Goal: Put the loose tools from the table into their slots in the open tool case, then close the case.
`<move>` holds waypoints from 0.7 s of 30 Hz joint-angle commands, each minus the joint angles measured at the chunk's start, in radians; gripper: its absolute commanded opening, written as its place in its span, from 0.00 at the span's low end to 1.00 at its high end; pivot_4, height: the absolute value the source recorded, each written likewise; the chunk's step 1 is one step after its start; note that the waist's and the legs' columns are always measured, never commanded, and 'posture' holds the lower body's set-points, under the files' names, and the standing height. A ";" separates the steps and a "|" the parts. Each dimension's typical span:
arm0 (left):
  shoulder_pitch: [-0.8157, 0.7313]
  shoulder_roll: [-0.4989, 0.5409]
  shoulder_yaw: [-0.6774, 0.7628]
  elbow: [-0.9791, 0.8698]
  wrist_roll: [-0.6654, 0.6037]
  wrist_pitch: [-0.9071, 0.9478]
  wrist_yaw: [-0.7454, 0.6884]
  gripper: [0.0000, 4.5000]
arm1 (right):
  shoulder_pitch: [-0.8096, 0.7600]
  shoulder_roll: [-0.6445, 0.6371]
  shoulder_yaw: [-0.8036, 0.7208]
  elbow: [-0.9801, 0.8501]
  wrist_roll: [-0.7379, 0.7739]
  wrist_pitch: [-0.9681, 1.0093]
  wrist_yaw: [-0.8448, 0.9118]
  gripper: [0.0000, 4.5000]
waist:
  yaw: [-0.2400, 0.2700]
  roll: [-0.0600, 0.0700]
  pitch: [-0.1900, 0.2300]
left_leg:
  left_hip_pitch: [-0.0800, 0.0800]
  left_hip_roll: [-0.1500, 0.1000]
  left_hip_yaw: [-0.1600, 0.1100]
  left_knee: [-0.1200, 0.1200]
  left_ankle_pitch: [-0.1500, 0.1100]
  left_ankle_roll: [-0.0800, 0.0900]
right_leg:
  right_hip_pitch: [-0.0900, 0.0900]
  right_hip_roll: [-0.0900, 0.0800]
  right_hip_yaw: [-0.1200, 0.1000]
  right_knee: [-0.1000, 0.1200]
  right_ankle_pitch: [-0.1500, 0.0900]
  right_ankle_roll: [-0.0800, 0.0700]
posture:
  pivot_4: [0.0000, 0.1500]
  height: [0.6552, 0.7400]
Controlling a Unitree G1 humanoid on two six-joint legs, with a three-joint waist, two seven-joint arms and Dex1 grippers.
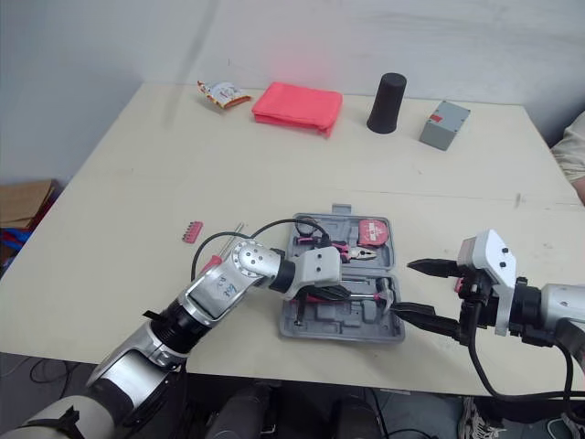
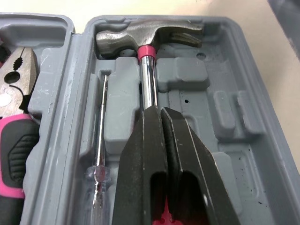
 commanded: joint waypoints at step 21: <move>-0.128 -0.086 0.310 -0.036 -0.225 0.043 -0.001 0.01 | 0.018 0.004 -0.062 -0.019 -0.008 -0.028 -0.016 1.00 | -0.003 0.014 -0.003 | -0.001 0.004 -0.001 0.002 -0.014 0.007 | 0.005 0.001 0.000 -0.018 0.002 0.003 | 1.00 0.95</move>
